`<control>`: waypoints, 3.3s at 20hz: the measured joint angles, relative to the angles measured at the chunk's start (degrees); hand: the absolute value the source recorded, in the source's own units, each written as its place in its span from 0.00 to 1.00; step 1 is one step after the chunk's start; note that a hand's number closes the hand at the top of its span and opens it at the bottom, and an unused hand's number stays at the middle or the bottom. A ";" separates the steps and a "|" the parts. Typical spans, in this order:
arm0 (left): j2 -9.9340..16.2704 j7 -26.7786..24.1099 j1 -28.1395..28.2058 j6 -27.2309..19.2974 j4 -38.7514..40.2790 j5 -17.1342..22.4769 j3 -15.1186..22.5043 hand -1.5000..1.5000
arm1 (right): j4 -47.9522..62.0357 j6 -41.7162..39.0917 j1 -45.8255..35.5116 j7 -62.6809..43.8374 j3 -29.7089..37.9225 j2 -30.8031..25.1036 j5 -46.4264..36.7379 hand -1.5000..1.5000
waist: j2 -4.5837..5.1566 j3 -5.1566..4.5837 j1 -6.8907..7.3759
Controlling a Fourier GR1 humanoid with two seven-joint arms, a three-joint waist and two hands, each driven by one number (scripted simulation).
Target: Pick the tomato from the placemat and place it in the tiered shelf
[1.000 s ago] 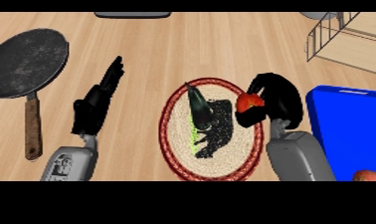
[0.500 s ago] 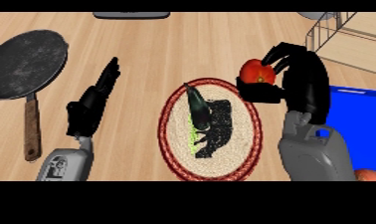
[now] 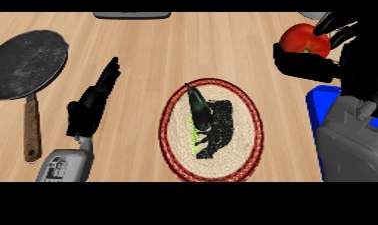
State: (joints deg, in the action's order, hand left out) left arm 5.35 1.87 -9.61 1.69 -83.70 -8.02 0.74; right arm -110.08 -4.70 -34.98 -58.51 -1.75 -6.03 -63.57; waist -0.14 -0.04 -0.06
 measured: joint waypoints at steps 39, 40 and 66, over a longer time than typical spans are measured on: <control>-1.89 0.25 -0.86 -0.53 0.19 -1.45 0.63 0.50 | 40.31 12.65 -19.92 22.01 17.46 -28.53 -4.61 1.00 | 0.35 0.03 0.79; -1.69 -1.08 -0.49 -0.26 0.93 -1.20 0.32 0.50 | 42.06 14.13 -19.78 23.68 17.42 -28.83 -4.62 1.00 | 0.39 0.03 0.82; -1.52 0.25 -0.67 0.78 -0.04 -0.96 0.23 0.50 | 75.14 40.55 -24.36 38.13 27.84 -36.35 5.10 0.00 | 0.43 0.02 0.95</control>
State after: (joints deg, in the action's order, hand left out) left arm 3.83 2.12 -10.28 2.47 -83.75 -8.99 0.97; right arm -34.94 35.85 -59.34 -20.38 26.09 -42.38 -58.48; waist 0.29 -0.02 0.89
